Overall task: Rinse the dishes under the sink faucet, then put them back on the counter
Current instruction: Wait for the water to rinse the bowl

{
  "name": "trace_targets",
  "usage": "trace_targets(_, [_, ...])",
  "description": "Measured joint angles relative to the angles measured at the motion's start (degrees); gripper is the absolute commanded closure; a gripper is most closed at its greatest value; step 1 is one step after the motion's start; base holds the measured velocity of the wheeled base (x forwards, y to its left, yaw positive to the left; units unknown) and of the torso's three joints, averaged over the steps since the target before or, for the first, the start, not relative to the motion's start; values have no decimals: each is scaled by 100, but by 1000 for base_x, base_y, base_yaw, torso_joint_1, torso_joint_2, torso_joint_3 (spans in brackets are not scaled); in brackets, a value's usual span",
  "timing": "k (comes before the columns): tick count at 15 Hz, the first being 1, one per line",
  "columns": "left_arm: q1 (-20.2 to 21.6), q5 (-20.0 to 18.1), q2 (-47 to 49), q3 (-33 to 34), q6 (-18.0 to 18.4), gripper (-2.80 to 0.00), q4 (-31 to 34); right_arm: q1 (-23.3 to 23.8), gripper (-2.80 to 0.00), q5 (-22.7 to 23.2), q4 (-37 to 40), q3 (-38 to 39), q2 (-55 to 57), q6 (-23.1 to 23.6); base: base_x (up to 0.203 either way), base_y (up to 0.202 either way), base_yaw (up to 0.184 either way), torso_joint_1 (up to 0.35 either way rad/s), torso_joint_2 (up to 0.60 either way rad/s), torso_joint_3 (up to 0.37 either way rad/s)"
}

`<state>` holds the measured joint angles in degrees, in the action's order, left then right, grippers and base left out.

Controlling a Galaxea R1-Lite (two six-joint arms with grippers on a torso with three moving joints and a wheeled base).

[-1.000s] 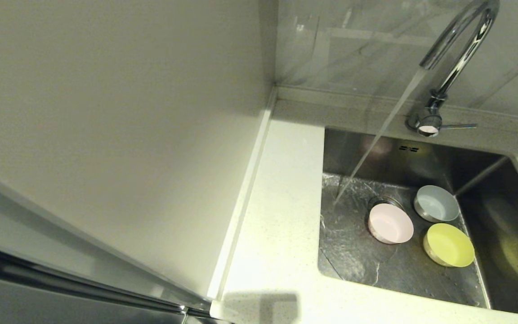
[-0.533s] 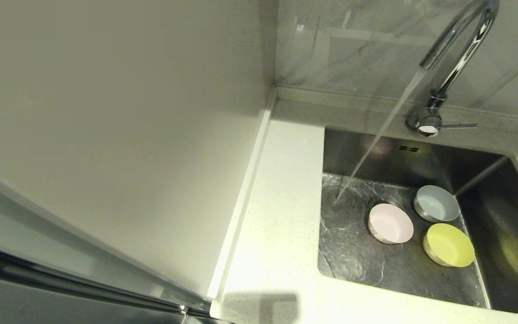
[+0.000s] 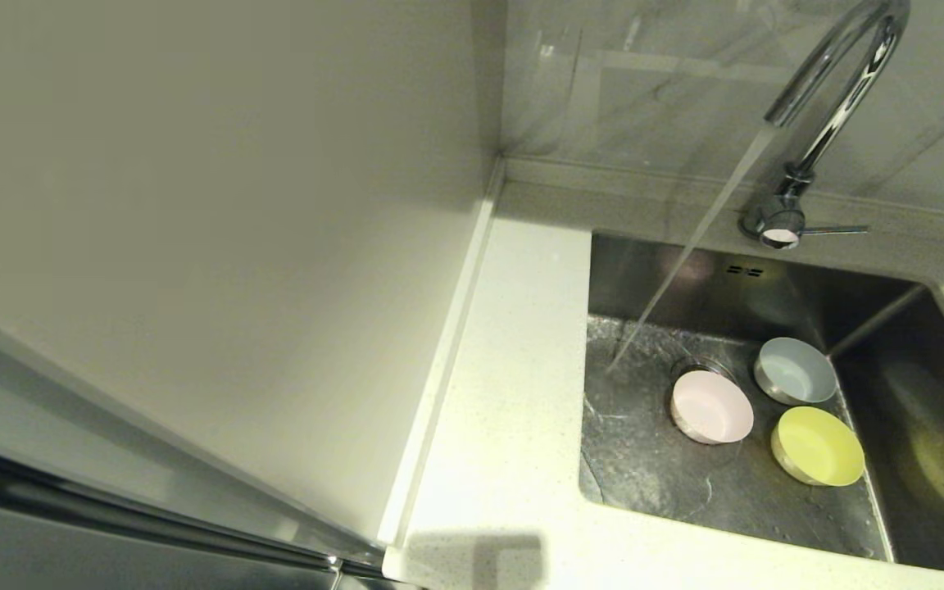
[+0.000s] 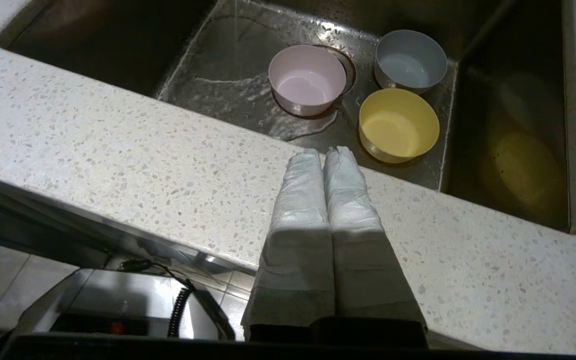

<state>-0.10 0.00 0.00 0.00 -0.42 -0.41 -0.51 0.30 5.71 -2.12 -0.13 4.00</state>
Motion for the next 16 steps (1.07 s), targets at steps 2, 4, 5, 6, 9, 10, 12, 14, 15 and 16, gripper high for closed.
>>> trace_targets(2, [0, 0, 0, 0, 1, 0, 0, 0, 0, -19, -306, 74, 0, 29, 0, 0, 0, 0, 0, 0])
trace_targets(4, [0, 0, 0, 0, 1, 0, 0, 0, 0, 151, -650, 172, -2, 489, 0, 0, 0, 0, 0, 0])
trace_targets(5, [0, 0, 0, 0, 2, 0, 0, 0, 0, 164, -652, 196, -2, 515, 0, 0, 0, 0, 0, 0])
trace_targets(6, [0, 0, 0, 0, 1, 0, -2, 0, 0, 171, -647, 199, -2, 404, 0, 0, 0, 0, 0, 0])
trace_targets(9, [0, 0, 0, 0, 0, 0, 0, 0, 0, 160, -600, 207, -2, 89, 0, 0, 0, 0, 0, 0])
trace_targets(10, [0, 0, 0, 0, -1, 0, 0, 0, 0, 154, -601, 207, -2, 101, 0, 0, 0, 0, 0, 0])
trace_targets(12, [0, 0, 0, 0, 1, 0, 0, 0, 0, 143, -597, 210, -2, -28, 0, 0, 0, 0, 0, 0])
trace_targets(14, [0, 0, 0, 0, 1, 0, 0, 0, 0, 134, -595, 210, -2, -114, 0, 0, 0, 0, 0, 0])
trace_targets(15, [0, 0, 0, 0, 1, 0, 1, 0, 0, 132, -595, 210, 0, -114, 0, 0, 0, 0, 0, 0])
trace_targets(16, [0, 0, 0, 0, 2, 0, 0, 0, 0, 133, -592, 212, 0, -114, 0, 0, 0, 0, 0, 0])
